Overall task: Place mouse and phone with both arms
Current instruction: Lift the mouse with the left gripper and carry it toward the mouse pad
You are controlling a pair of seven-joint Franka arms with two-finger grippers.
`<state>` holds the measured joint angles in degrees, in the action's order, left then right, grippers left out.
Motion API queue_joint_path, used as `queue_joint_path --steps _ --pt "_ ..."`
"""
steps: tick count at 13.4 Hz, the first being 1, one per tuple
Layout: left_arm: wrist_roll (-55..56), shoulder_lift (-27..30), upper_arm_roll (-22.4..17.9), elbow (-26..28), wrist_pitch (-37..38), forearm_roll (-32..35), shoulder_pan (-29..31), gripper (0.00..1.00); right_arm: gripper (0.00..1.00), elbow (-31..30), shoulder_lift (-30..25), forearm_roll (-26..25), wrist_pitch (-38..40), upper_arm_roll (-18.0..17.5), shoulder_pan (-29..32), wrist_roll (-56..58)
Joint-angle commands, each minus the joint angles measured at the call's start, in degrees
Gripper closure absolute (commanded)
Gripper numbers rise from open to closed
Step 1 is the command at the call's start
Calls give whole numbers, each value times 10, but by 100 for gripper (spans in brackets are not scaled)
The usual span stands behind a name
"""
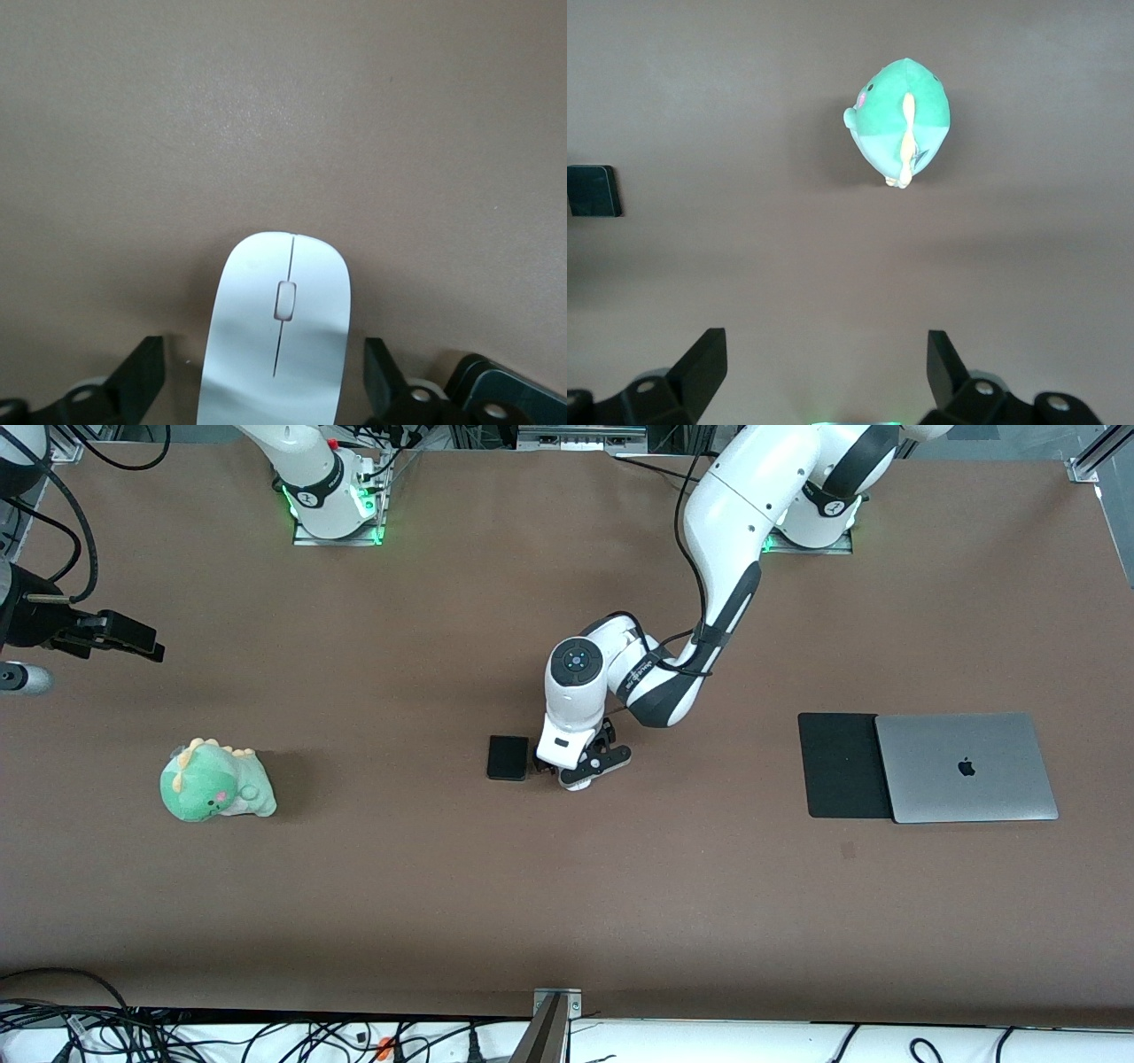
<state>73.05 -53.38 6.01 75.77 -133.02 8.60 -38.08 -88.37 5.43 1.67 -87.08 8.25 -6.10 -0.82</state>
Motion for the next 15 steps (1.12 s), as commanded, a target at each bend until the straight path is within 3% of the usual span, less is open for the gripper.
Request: queue_joint_path --steps 1,3,5,9,12,15 --pt "10 -11 -6 -22 5 16 -8 22 0 -1 -2 3 6 -9 9 3" --pt "10 -11 -6 -22 6 16 -8 36 0 -1 -2 3 6 -9 9 3" --pt "9 -11 -6 -22 7 16 -8 41 0 -1 -2 3 6 -10 9 2" --pt "6 5 -12 -21 12 26 3 42 0 -1 -2 4 6 -10 9 1" --pt "-19 26 -38 -14 37 26 9 42 0 -1 -2 4 6 -10 9 1" --pt "-68 64 -37 -3 81 26 60 42 0 -3 -2 4 6 -10 7 -4"
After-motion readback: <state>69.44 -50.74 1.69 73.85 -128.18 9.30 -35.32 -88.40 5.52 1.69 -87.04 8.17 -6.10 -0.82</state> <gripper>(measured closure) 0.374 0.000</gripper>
